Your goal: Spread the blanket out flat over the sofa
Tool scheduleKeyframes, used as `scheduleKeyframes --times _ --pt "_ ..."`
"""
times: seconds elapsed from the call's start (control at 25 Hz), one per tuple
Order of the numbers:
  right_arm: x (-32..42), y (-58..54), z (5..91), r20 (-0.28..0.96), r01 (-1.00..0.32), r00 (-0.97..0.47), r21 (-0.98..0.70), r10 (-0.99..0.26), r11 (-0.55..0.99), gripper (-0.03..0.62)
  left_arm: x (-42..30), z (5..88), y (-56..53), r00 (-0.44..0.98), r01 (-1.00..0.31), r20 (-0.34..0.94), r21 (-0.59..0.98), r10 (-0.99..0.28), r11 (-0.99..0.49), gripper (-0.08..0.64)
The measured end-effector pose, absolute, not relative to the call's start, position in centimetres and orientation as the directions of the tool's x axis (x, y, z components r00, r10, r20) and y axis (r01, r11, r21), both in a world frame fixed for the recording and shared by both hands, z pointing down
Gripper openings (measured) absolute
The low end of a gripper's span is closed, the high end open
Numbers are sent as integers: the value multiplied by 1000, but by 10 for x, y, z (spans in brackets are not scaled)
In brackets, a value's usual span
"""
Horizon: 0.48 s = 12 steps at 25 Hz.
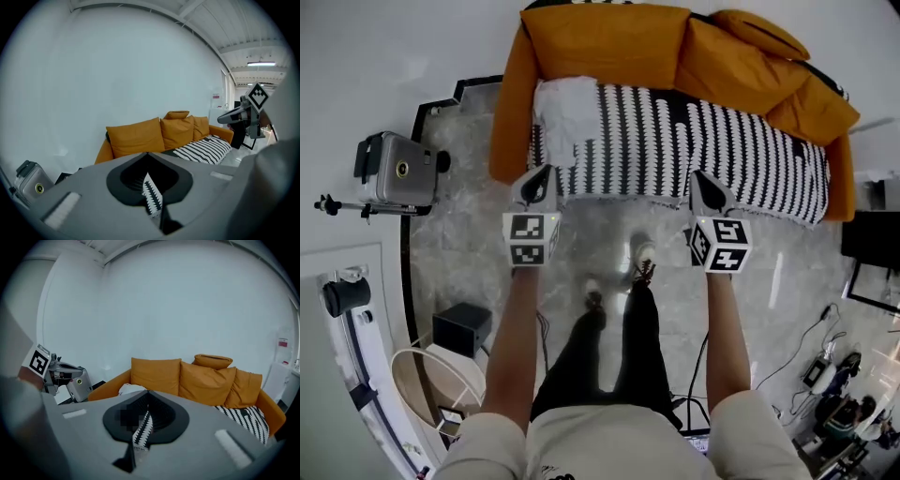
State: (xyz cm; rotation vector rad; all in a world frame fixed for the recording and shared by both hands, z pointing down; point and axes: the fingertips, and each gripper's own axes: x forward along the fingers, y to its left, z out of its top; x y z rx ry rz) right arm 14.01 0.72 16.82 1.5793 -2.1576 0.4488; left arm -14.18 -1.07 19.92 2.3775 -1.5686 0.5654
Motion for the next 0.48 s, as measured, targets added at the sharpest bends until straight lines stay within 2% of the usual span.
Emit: scheduleKeyframes --times 0.48 --pt "112 19 32 386 -927 -315 71 -867 368 3 -141 70 1 382 -902 313 -78 -869 -424 11"
